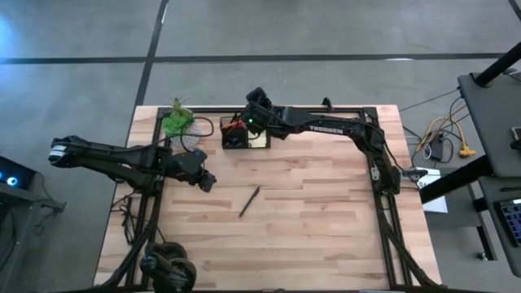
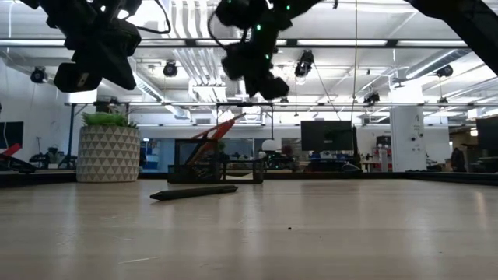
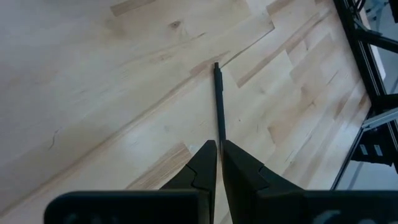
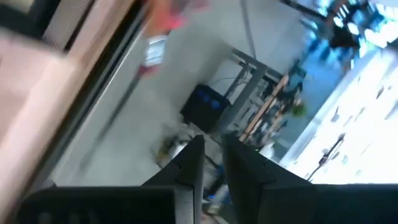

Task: Pick and place office supplies into organizer
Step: Put the pencil into the top left section of the black desk organizer

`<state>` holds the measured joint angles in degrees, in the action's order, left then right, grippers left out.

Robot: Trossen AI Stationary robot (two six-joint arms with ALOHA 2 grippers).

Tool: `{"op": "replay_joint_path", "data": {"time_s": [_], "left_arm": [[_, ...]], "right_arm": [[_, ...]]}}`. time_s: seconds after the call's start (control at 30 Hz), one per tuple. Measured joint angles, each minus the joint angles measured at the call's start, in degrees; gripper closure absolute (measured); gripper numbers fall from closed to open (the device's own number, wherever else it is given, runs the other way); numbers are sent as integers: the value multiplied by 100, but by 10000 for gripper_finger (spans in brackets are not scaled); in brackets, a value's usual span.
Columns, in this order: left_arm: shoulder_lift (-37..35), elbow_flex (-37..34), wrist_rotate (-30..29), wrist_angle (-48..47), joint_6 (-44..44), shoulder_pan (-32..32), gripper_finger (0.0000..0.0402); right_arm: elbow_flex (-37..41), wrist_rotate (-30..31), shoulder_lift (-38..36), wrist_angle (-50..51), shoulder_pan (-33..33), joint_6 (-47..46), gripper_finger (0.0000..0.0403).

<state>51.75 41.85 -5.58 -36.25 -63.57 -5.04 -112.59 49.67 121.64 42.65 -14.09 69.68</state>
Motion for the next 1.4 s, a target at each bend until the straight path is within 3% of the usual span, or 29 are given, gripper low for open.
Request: {"op": "replay_joint_path", "data": {"time_s": [0.1, 0.2, 0.3, 0.37, 0.43, 0.53, 0.67, 0.73, 0.83, 1.23, 1.4], "left_arm": [[0, 0, -2, 2, 2, 0, 394], [0, -2, -2, 0, 2, 0, 394], [0, -2, -3, 0, 2, 0, 394], [0, -2, -4, -2, 27, 0, 394], [0, -2, -4, -2, 104, 0, 394], [0, -2, -4, -2, 112, 0, 394], [-2, -2, -4, -2, 121, 0, 394], [-2, -2, -19, -2, 144, 0, 394], [-2, -2, -63, -2, 148, -4, 394], [100, -61, -267, 60, 102, -59, 394], [206, -77, -265, 208, 92, -61, 394]], "right_arm": [[-381, -88, -28, 98, -57, -1399, 345], [-1039, -694, -28, 1096, -286, -3765, 342], [-1593, -2609, -54, 2163, -753, -6586, 342], [-1688, -4078, -56, 2313, -1166, -7920, 342], [-1647, -4953, -36, 2249, -1538, -8635, 342], [-1398, -5690, -41, 2152, -1913, -9207, 342], [-752, -7563, -33, 1660, -2136, -9618, 341], [-472, -7766, -28, 1229, -2137, -9837, 341], [-202, -7612, -30, 769, -2132, -9957, 337], [-180, -7504, -251, 906, -2150, -9638, 225], [71, -7652, -251, 835, -2143, -9544, 207]]}}
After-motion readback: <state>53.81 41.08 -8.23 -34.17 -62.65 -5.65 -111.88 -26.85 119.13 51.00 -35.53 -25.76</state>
